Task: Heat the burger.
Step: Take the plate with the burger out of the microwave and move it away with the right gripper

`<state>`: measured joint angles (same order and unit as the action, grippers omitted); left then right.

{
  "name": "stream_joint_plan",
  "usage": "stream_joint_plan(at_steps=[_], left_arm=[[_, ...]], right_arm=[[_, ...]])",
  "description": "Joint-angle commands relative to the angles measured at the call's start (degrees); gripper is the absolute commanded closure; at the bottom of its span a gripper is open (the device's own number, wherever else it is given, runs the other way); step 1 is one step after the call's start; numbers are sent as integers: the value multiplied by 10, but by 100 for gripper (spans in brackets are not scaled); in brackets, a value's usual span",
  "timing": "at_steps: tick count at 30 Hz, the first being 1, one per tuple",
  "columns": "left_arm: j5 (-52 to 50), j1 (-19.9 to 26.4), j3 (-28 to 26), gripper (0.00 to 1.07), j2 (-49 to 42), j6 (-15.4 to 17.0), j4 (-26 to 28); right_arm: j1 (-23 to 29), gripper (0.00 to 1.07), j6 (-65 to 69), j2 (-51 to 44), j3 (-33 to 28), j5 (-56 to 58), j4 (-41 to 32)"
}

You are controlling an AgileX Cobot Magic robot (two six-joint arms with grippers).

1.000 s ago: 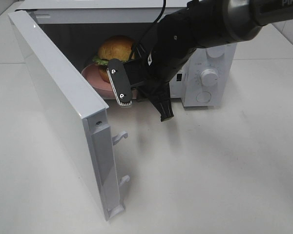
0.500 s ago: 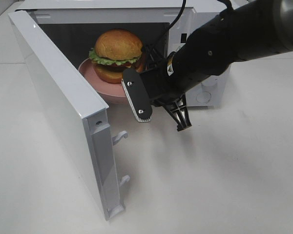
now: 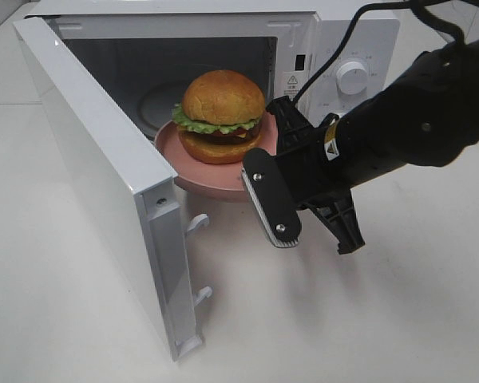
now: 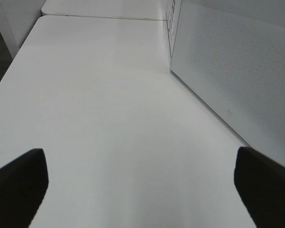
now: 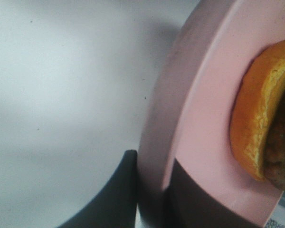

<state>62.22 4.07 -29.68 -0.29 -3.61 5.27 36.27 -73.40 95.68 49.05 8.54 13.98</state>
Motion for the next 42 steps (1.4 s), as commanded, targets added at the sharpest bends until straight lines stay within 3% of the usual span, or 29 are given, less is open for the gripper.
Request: stream_joint_plan(at_steps=[1,13,22,36,42], left_arm=[[-9,3,0,4,-3,3,1],[-9,3,0,4,-3,3,1],[-9,3,0,4,-3,3,1],[-9,3,0,4,-3,3,1],[-9,3,0,4,-3,3,1]], right_arm=[[-7,107,14,-45,-20,-38,1],[-7,107,48,-160,-105,-28,8],[-7,107,82,-280,-159,41,40],[-7,107,155,-410,-168,163,76],[-7,107,258,-445,-168,234,142]])
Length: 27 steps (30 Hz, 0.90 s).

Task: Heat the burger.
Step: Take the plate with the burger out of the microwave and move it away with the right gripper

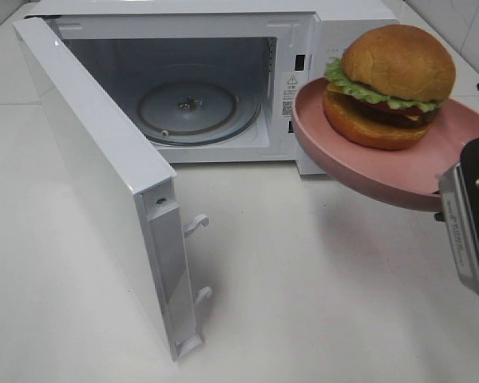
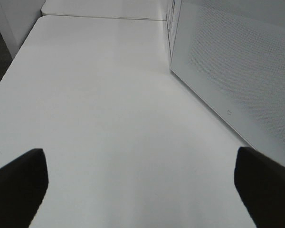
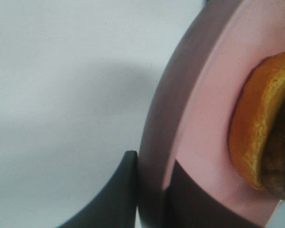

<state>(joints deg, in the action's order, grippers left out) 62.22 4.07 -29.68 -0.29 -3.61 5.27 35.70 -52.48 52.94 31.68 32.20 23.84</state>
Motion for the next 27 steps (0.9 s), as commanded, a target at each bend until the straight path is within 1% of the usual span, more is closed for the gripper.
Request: stream_joint_plan(at_steps=[1,2,4,5,7,8,10,13,15,16,18,21,23,27], left_arm=[[-9,3,0,4,-3,3,1],[-9,3,0,4,-3,3,1],[-9,3,0,4,-3,3,1],[-9,3,0,4,-3,3,1],[-9,3,0,4,-3,3,1],[-9,3,0,4,-3,3,1],[-9,3,0,4,-3,3,1],[-9,3,0,4,-3,3,1],[-9,3,0,4,-3,3,1],[-9,3,0,4,-3,3,1],[-9,3,0,4,-3,3,1],[-9,3,0,4,-3,3,1],[-9,3,0,4,-3,3,1],[-9,3,0,4,-3,3,1]], right_arm=[[-2,107,70,-21,5,6,53],[-2,107,70,-21,5,6,53],[-2,107,129,-22,5,32,80],[-2,107,129,-22,5,32,80],[-2,107,190,-22,5,60,103],[-2,107,190,-22,5,60,103],[-2,107,234,-22,5,82,117],[-2,107,249,-22,5,91,123],[-2,107,316,-22,5,125,135],[-2,107,316,-22,5,125,135],[-2,107,362,-22,5,154,143],[-2,107,378,-22,5,164,144],[-2,107,426,-22,5,197,151],[-2,107,450,-22,5,210,151]])
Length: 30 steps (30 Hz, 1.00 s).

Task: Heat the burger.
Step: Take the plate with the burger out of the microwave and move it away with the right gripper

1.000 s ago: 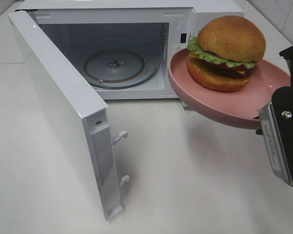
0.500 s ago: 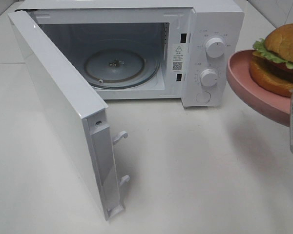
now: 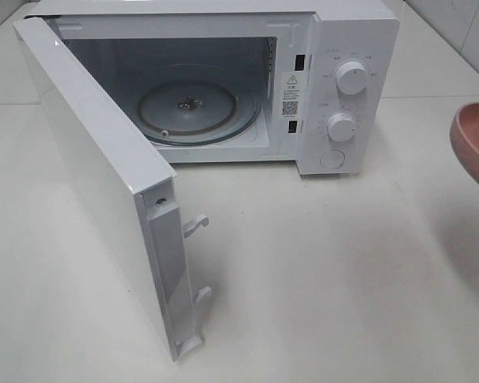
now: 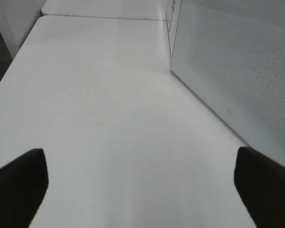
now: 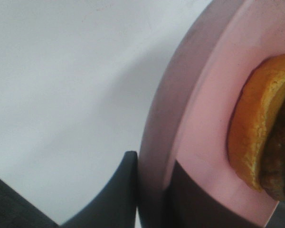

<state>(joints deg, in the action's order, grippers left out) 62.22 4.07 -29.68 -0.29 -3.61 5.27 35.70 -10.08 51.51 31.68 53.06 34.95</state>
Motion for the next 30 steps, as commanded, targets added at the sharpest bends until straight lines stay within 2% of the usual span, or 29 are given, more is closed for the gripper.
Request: stream_joint_plan(at_steps=[1,8,21,30], left_arm=[[-9,3,0,4,-3,3,1],[-9,3,0,4,-3,3,1],[-9,3,0,4,-3,3,1],[-9,3,0,4,-3,3,1]], right_arm=[[-2,107,42,-6,5,7,40],[-2,107,108,16,5,34,58],[-2,107,290,138,5,47,86],[-2,107,514,246,5,48,127]])
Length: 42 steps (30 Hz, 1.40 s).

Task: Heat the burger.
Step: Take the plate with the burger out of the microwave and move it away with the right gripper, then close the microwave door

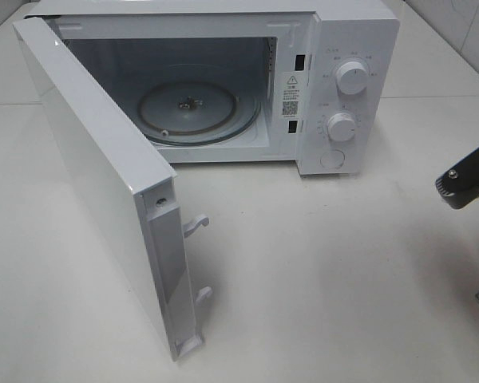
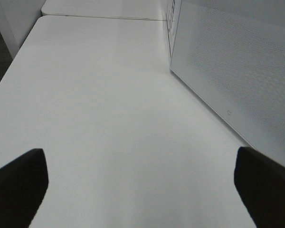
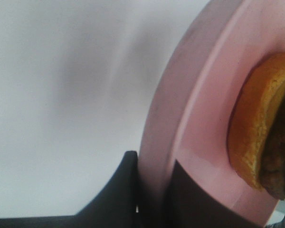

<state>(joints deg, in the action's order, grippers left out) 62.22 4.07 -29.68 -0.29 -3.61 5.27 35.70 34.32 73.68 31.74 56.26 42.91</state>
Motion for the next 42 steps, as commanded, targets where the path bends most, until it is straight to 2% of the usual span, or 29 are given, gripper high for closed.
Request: stream_joint_plan(at_steps=[1,6,9,16,25,30,34,35,36,37,40,42], left_arm=[[-9,3,0,4,-3,3,1],[-9,3,0,4,-3,3,1],[-9,3,0,4,-3,3,1],[-9,3,0,4,-3,3,1],[-9,3,0,4,-3,3,1],[-9,3,0,4,-3,3,1],[-9,3,0,4,-3,3,1],[-9,3,0,4,-3,3,1],[-9,3,0,4,-3,3,1],[-9,3,0,4,-3,3,1],[-9,3,0,4,-3,3,1],[-9,3,0,4,-3,3,1]], right_arm=[[-2,107,70,25,5,15,48],[-22,107,110,107,5,7,61],[-30,107,114,120,5,3,61],[-89,107,154,209,7,-58,70],[-110,107,178,254,7,-99,83],[-110,103,178,258,8,-112,82],[-110,94,178,257,8,-112,78],[-110,89,178,257,8,-112,77],[-110,89,178,257,8,-112,77],[-110,83,172,257,15,-109,64],[-110,79,168,257,20,-106,52],[-108,65,138,248,44,-86,7]])
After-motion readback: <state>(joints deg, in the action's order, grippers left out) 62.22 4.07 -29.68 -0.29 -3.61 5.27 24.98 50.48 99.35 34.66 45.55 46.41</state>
